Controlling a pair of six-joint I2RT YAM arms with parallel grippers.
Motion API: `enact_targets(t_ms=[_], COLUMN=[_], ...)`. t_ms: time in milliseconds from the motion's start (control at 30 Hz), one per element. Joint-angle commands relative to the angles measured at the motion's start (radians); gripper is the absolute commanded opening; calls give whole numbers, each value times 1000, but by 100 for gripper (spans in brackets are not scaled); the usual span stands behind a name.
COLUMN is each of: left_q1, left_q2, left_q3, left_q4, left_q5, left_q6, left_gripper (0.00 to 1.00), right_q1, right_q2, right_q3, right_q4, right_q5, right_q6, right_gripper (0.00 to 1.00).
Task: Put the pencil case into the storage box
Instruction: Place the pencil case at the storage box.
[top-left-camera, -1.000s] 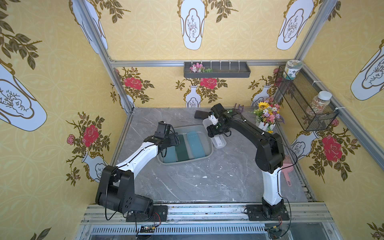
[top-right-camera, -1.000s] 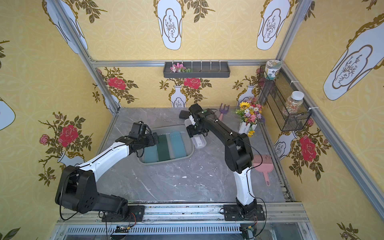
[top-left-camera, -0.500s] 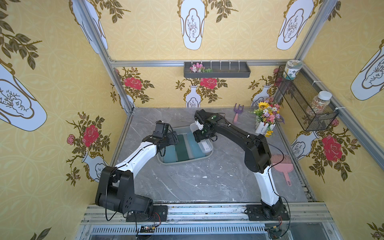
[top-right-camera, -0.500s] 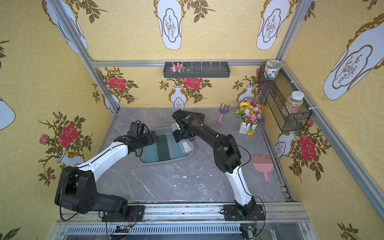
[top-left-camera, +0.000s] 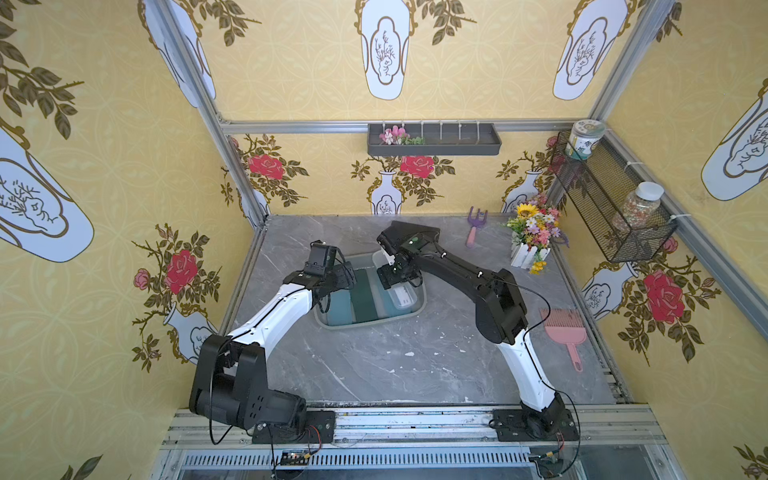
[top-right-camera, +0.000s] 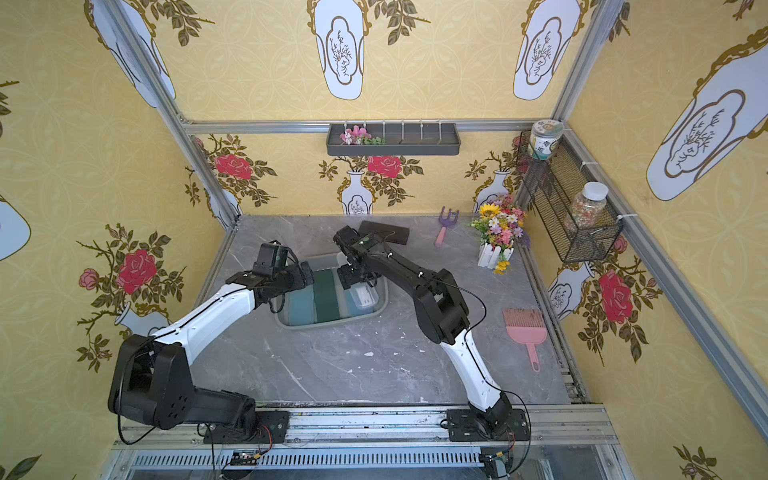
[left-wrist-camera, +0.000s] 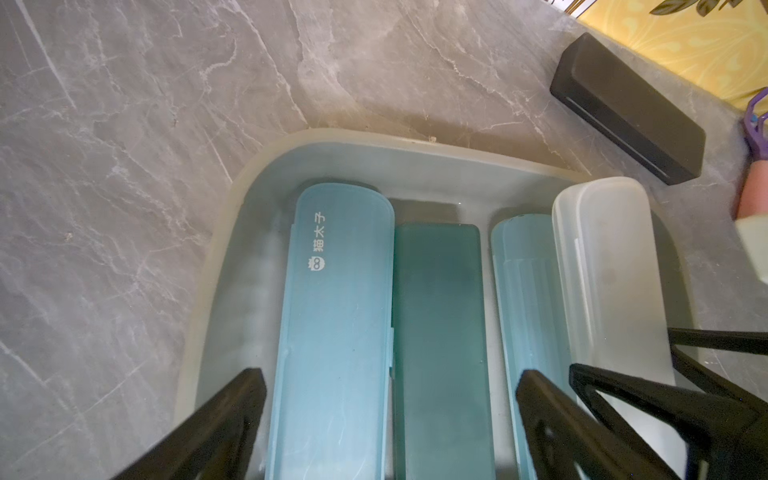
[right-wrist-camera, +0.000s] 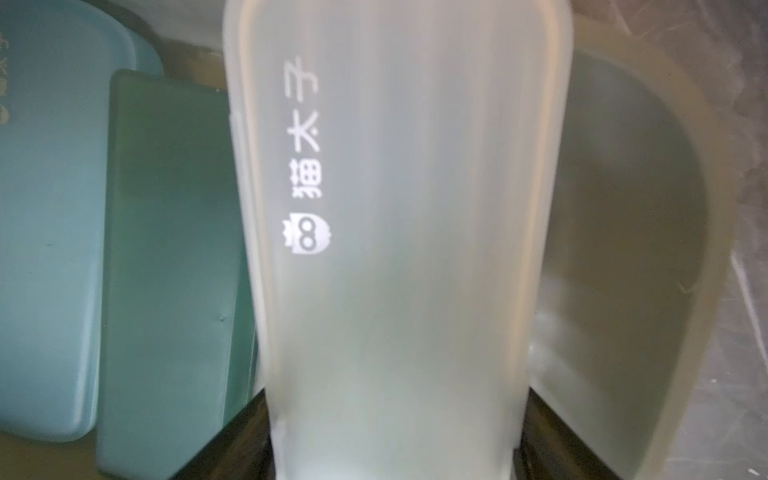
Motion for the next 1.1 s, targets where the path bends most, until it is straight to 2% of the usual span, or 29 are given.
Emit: enact_targets(t_ms=[0, 267, 367, 800, 900, 1067], left_q1=[0, 0, 0, 0, 0, 0], left_q2=[6, 10, 14, 11, 8, -5], left_q3=[0, -5, -4, -2, 3, 9], left_q4=[2, 6, 6, 6, 6, 2], left_q5=[0, 0, 0, 0, 13, 26], left_q6=[-2, -2, -2, 2, 5, 7], left_gripper=[100, 100, 100, 100, 100, 100], right_q1=[7, 20, 27, 15, -12, -117], right_q2=[11, 39, 45, -81, -105, -95], right_q3=[-3, -8, -7, -11, -3, 51], right_q4=[15, 6, 10, 9, -8, -30], right_q5=[25, 32, 33, 31, 15, -67], right_q6=[18, 28, 27, -56, -157, -374], right_gripper=[72, 75, 98, 97, 97, 97])
